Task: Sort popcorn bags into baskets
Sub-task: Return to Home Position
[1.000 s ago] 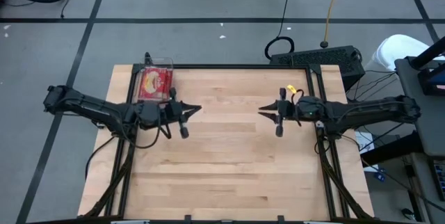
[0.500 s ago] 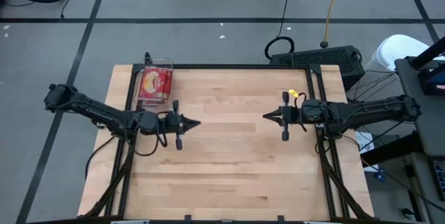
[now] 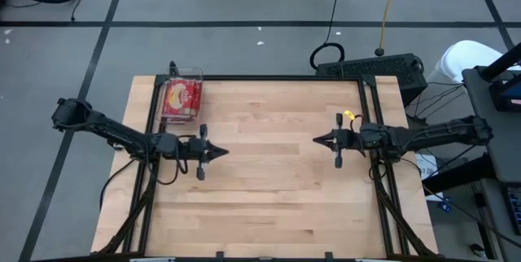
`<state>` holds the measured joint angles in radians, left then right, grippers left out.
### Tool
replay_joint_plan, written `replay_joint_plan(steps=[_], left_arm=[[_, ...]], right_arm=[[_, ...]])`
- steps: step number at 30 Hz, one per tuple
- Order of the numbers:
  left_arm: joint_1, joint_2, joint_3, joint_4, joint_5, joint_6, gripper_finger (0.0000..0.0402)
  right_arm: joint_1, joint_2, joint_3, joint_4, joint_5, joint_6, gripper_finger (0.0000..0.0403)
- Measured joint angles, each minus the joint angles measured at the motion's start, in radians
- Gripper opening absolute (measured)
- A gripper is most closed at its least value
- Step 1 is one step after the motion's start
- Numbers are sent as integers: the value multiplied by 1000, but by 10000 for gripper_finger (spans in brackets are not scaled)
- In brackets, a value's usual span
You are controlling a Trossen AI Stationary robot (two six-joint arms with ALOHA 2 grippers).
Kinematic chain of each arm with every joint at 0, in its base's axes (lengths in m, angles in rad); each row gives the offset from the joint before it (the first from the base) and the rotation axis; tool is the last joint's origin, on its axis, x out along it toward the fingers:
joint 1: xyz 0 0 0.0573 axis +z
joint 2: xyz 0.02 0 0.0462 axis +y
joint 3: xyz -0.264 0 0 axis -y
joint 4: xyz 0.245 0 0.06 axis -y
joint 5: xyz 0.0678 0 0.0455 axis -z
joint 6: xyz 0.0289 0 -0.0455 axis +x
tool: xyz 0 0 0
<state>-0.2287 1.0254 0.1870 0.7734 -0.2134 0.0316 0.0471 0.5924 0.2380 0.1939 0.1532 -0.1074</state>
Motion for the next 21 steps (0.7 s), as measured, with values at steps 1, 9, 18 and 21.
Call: replay_joint_plan(steps=[1, 9, 18, 21], left_arm=[[0, 0, -15, 25, 0, 0, 6], [0, -1, -106, 166, 34, -8, 5], [0, -5, -178, 261, 41, 13, 6], [0, -13, -178, 270, 55, 36, 9]], right_arm=[[0, -16, -14, 12, 0, -1, 1], [0, -151, -94, 20, 1, -31, 0], [-1, -286, -163, 19, 2, -33, 0], [-6, -318, -174, 18, 2, -37, 0]])
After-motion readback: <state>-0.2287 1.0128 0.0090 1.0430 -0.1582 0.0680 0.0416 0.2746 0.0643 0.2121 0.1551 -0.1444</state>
